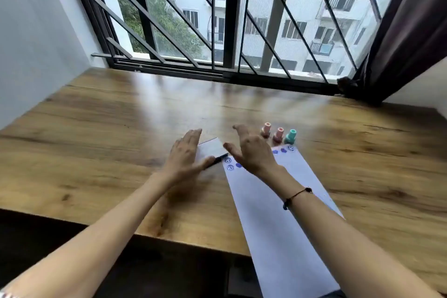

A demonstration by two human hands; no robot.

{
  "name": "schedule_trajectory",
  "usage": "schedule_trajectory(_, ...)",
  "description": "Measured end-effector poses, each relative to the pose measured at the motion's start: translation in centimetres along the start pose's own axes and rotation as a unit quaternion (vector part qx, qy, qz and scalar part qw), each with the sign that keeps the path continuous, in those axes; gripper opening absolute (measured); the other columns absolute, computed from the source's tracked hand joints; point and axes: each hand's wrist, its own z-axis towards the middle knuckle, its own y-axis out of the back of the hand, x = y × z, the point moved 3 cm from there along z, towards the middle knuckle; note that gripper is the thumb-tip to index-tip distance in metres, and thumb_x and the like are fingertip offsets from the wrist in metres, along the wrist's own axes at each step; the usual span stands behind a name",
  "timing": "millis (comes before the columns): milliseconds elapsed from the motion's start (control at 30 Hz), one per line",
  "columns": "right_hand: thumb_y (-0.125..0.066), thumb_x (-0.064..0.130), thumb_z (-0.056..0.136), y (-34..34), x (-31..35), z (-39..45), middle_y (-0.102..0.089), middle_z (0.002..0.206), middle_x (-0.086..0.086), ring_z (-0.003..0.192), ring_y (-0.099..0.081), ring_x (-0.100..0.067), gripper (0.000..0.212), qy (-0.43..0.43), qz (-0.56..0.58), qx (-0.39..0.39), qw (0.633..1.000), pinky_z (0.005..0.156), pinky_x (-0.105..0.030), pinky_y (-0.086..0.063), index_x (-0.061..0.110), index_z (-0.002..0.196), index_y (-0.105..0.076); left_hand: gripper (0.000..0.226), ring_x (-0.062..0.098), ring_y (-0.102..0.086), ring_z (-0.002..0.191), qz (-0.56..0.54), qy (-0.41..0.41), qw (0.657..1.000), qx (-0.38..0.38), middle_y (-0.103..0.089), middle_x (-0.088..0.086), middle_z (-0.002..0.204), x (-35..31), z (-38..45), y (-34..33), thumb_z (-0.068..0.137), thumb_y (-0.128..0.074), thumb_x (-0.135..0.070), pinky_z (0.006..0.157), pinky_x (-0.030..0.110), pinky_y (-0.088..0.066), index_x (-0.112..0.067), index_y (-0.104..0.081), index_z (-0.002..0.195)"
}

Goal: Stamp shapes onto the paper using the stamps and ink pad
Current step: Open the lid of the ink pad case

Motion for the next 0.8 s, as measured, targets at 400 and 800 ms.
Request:
schedule_trajectory(400, -0.060, 0.062, 0.069, -4.9, 4.2, 0.3, -0.048, 0.123, -0.017, 0.114, -0.043, -0.034, 0.083, -0.084, -0.029, 0.093, 0.992, 0.093, -0.041, -0.041, 0.003, 0.124, -0.038, 0.078, 0.036, -0.041, 0.120, -0.052, 0.061, 0.996, -0.046, -0.048, 0.019, 0.132, 1.5, -2.0, -1.3, 0.068, -0.050, -0.027, 0.101, 0.044, -0.033, -0.007, -0.024, 0.139)
schedule_trajectory(800, -0.059, 0.050, 0.074, -5.4, 5.7, 1.9, -0.044, 0.132, -0.021, 0.124, -0.038, -0.036, 0.078, -0.117, -0.068, 0.150, 0.979, 0.103, -0.041, -0.039, 0.000, 0.129, -0.035, 0.076, 0.038, -0.040, 0.122, -0.037, 0.022, 0.996, -0.073, -0.043, 0.026, 0.135, 1.5, -1.9, -1.2, 0.069, -0.061, -0.004, 0.103, 0.039, -0.030, 0.004, -0.025, 0.135)
